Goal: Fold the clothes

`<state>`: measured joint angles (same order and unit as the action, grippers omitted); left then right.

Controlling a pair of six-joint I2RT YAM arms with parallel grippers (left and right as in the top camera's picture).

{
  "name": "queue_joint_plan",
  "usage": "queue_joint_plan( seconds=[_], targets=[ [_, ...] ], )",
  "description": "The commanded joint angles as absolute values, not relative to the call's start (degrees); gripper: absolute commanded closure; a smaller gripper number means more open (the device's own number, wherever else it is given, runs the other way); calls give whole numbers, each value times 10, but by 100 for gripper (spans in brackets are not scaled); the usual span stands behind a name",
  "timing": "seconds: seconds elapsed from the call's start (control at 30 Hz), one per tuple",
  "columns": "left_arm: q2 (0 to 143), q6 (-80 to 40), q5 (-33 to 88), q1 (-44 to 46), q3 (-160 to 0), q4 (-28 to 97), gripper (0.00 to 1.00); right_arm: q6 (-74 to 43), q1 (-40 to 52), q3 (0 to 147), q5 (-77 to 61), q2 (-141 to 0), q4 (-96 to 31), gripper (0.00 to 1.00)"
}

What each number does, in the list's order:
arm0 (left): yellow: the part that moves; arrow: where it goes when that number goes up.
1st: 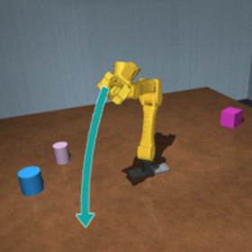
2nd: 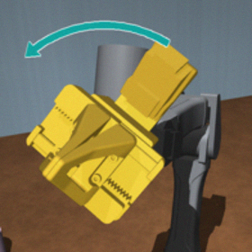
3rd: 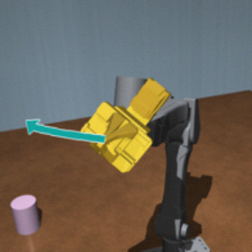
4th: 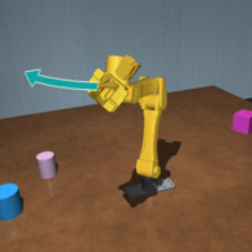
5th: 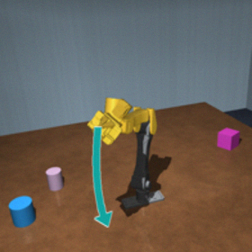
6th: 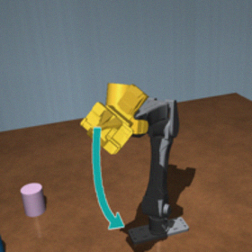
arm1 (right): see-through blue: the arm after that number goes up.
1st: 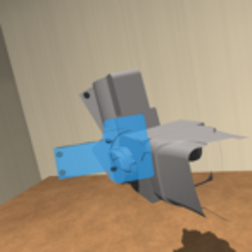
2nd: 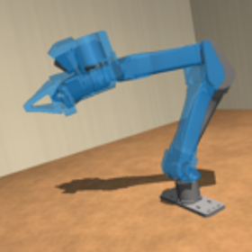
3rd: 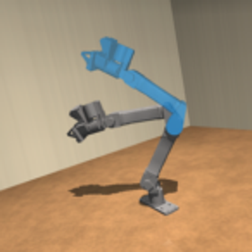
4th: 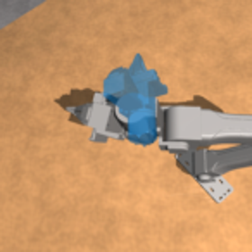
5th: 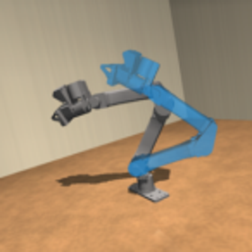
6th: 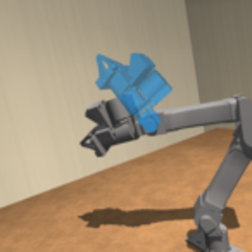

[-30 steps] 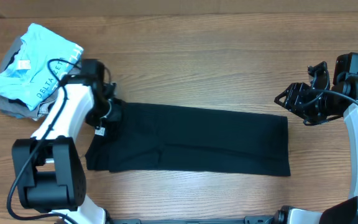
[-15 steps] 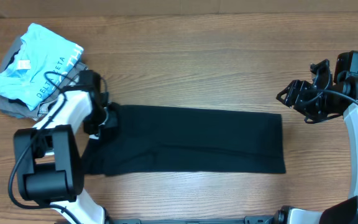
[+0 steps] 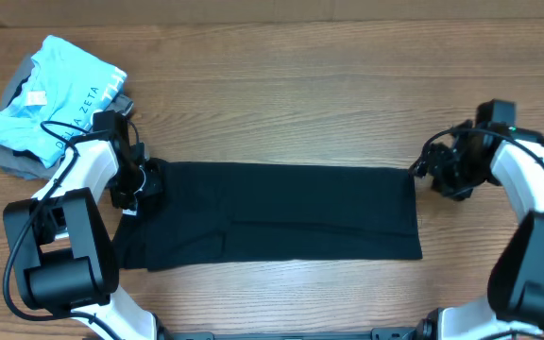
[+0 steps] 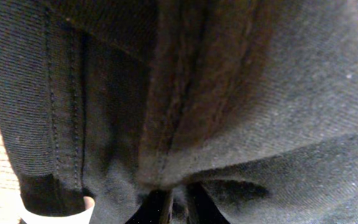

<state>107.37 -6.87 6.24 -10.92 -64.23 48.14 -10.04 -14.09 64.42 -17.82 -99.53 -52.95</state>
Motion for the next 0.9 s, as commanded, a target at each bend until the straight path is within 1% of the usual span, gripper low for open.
queue_joint_plan(
  seconds=[0.0, 0.07, 0.1, 0.13, 0.2, 0.23, 0.37, 0.47, 0.5, 0.6, 0.63, 0.67, 0.73, 0.83, 0.87],
  targets=[
    [1100, -51, 41, -112, -625, 481, 87, -79, -122, 607, -204, -1034, -503, 40],
    [1100, -51, 41, -112, -625, 483, 87, -70, -108, 592, -216, -1040, -488, 49],
    [1100, -51, 41, -112, -625, 484, 87, -72, -103, 587, -207, -1041, -482, 63],
    [1100, -51, 41, -112, -625, 484, 87, -80, -99, 585, -186, -1041, -475, 73],
    [1100, -51, 41, -112, -625, 484, 87, -107, -98, 586, -138, -1041, -460, 86],
    [1100, -51, 41, -112, -625, 484, 87, -124, -98, 586, -111, -1040, -445, 90],
    [1100, -46, 40, -112, -625, 482, 88, -165, -111, 586, -62, -1040, -380, 94],
    [1100, -42, 39, -112, -625, 482, 88, -168, -127, 586, -61, -1040, -358, 95],
    [1100, -42, 39, -112, -625, 482, 87, -168, -130, 586, -63, -1040, -358, 92],
    [1099, -40, 55, -112, -632, 483, 81, -163, -132, 588, -65, -1040, -366, 65],
    [1098, -32, 71, -112, -640, 490, 78, -163, -134, 593, -66, -1039, -373, 60],
    [1098, -24, 88, -112, -651, 498, 75, -164, -137, 601, -71, -1037, -383, 58],
    [1092, -5, 126, -112, -691, 536, 73, -163, -150, 627, -103, -1027, -416, 55],
    [1075, 15, 154, -112, -746, 586, 73, -162, -167, 667, -159, -998, -475, 56],
    [1065, 18, 162, -112, -766, 603, 73, -161, -169, 677, -172, -988, -496, 58]
  ],
)
